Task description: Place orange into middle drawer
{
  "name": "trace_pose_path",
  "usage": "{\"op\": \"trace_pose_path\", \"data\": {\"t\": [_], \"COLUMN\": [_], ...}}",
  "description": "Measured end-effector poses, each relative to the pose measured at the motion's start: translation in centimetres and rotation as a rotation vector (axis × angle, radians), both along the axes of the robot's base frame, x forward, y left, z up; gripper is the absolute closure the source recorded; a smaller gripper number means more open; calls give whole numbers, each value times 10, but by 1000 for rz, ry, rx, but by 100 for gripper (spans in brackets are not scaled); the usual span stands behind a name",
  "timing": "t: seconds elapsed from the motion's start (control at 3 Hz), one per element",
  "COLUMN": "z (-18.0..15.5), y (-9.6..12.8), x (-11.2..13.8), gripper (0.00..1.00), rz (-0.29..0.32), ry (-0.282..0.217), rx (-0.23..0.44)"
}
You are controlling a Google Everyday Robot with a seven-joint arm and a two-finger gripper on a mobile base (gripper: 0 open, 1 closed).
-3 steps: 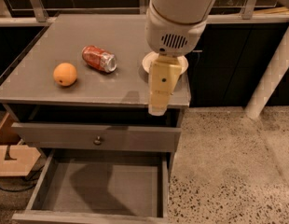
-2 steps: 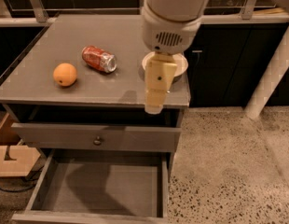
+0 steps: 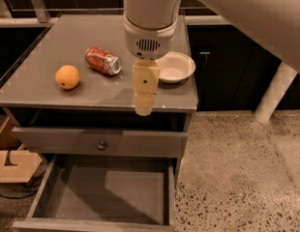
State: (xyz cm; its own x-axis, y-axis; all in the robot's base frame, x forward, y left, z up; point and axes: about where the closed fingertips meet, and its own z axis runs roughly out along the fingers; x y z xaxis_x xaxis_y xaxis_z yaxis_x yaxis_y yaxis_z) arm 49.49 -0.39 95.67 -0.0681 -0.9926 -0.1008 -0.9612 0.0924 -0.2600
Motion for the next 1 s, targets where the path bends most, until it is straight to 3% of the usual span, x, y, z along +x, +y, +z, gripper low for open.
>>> {"op": "trace_pose_path", "data": {"t": [0.33,0.67,1.0], "z": [4,14,12], "y": [7,36,71], "x": [1,13,34], "gripper": [0,0,0], "rz": [0,8,30], "ry": [-13,-31,-18], "rx": [25,95,141]}}
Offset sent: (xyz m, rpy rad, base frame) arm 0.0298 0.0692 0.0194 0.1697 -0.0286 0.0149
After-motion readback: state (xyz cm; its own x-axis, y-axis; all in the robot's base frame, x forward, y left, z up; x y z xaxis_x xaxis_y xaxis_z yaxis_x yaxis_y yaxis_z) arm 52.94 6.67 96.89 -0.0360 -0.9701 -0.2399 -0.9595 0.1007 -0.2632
